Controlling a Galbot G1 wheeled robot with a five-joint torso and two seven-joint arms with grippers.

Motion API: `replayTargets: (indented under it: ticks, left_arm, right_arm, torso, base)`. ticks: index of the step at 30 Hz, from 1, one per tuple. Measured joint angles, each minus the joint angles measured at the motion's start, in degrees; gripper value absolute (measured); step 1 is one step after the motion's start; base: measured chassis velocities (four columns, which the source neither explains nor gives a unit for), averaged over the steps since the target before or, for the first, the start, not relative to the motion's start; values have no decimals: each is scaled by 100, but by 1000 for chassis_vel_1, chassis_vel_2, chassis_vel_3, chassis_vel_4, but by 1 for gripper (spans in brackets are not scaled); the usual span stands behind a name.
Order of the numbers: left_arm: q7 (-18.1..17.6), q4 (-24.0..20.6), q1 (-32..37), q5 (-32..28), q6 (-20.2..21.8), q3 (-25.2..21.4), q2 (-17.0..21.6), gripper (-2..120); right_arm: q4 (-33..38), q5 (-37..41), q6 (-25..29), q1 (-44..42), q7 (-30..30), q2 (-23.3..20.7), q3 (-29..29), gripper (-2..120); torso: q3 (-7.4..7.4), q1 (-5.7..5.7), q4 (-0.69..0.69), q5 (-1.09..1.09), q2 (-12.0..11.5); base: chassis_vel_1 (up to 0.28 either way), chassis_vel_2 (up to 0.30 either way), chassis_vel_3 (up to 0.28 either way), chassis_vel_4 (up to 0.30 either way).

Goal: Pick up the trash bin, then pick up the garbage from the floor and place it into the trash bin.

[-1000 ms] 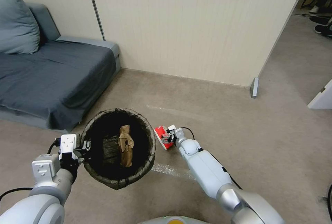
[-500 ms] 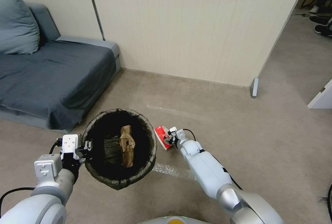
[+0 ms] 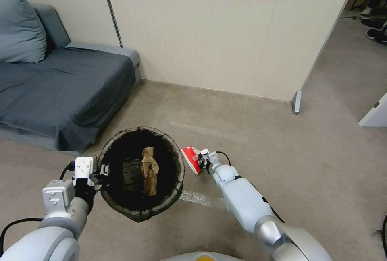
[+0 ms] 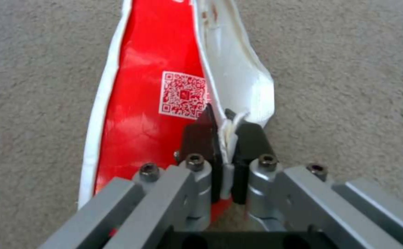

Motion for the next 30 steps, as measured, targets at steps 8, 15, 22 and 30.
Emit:
replayTargets:
  ticks: [8, 15, 22, 30]
  left_arm:
    - [1, 0, 31, 6, -4, 0, 12, 2]
    - [1, 0, 44, -12, -7, -17, 55, 2]
    - [5, 1, -24, 34, -19, 95, 64, 2]
    - [18, 1, -178, 94, -30, 200, 136, 2]
  right_arm:
    - [244, -113, 242, -139, 249, -52, 373, 1]
    - [1960, 58, 192, -756, 546, -716, 526, 1]
    - [4365, 734, -287, -1412, 833, -1556, 583, 1]
    - [7032, 1937, -929, -1869, 1143, -2761, 663, 1]
  torso:
    - [0, 0, 1, 0, 0]
    - [0, 0, -2, 1, 0]
    - [-1, 0, 1, -1, 0]
    - [0, 0, -1, 0, 0]
  base:
    - [0, 0, 0, 0]
    - [0, 0, 0, 0]
    - [0, 0, 0, 0]
    - [0, 0, 0, 0]
